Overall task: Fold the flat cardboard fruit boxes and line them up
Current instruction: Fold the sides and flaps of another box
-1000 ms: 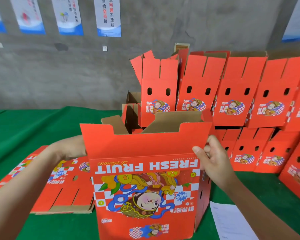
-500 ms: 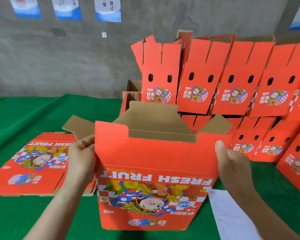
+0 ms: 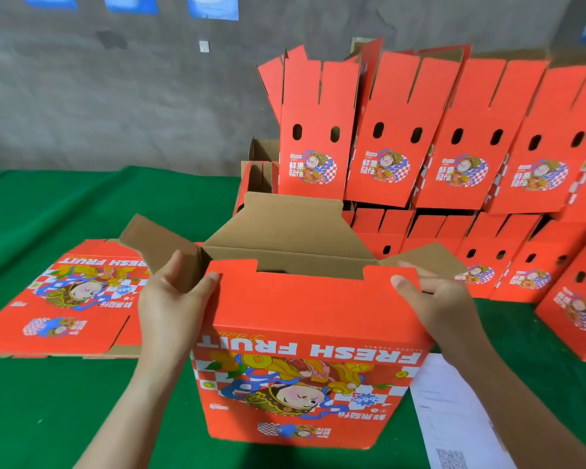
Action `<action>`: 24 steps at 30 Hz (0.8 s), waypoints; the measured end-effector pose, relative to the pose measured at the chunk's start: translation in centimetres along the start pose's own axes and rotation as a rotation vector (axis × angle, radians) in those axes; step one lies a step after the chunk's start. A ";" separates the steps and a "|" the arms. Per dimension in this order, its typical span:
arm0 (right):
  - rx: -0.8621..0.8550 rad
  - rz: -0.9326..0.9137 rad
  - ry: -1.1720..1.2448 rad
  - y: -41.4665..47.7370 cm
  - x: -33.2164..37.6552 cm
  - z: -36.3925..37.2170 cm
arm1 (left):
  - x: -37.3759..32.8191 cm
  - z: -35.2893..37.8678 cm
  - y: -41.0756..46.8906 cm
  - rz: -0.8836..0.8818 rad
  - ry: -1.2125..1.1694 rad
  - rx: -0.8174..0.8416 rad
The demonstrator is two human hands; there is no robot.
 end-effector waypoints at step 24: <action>0.138 -0.239 -0.766 0.4 4.0 0.8 | -5.2 2.2 -1.4 0.530 0.171 0.466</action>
Point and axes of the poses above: each hand's wrist, its own y-axis towards the middle knuckle, its own z-axis out of the palm, x = y × z, the point moved 9 cm from there along y, towards the middle knuckle, and after that the axes turned 13 degrees about -y, right-handed, at the moved point
